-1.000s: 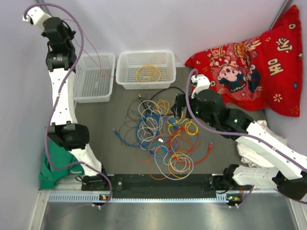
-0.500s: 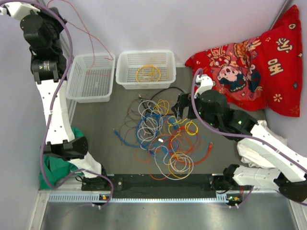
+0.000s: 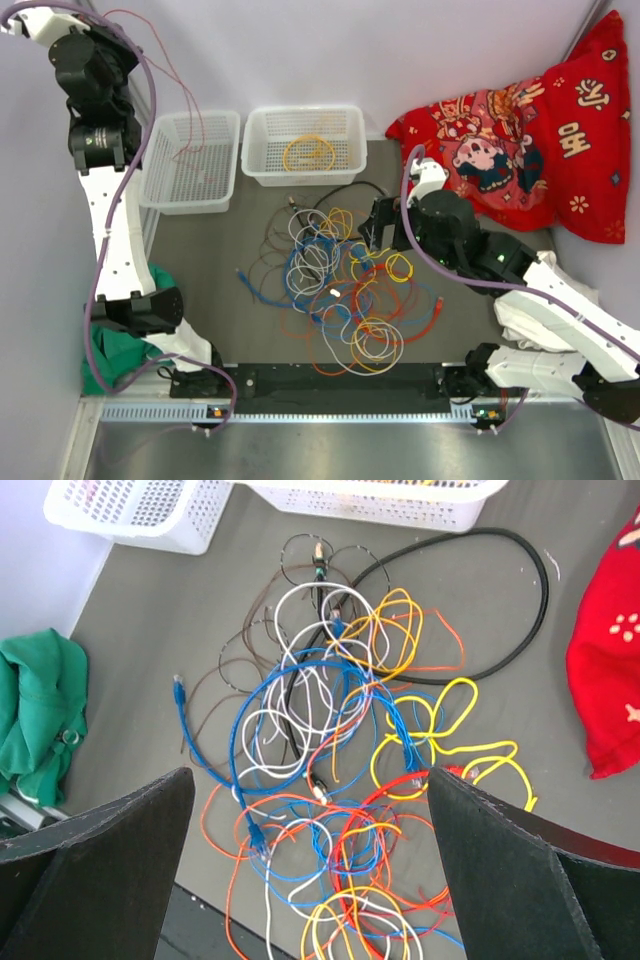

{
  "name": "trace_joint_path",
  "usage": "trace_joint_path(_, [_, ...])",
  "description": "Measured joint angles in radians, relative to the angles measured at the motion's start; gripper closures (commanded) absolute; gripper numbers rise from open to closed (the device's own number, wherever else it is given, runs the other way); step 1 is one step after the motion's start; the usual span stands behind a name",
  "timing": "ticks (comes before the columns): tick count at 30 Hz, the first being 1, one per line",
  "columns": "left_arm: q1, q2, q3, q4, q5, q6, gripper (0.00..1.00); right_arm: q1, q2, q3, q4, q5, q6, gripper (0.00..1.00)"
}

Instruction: Untangle the cables

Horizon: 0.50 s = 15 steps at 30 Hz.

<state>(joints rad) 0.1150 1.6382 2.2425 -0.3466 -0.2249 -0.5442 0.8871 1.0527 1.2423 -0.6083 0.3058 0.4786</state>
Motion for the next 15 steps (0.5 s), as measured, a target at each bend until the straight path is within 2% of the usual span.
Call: trace_joint_path(15, [0.0,0.072,-0.035,0.037,-0.055,0.056,1.0,0.0,0.026,-0.025,0.015,0.006,-0.015,0.01])
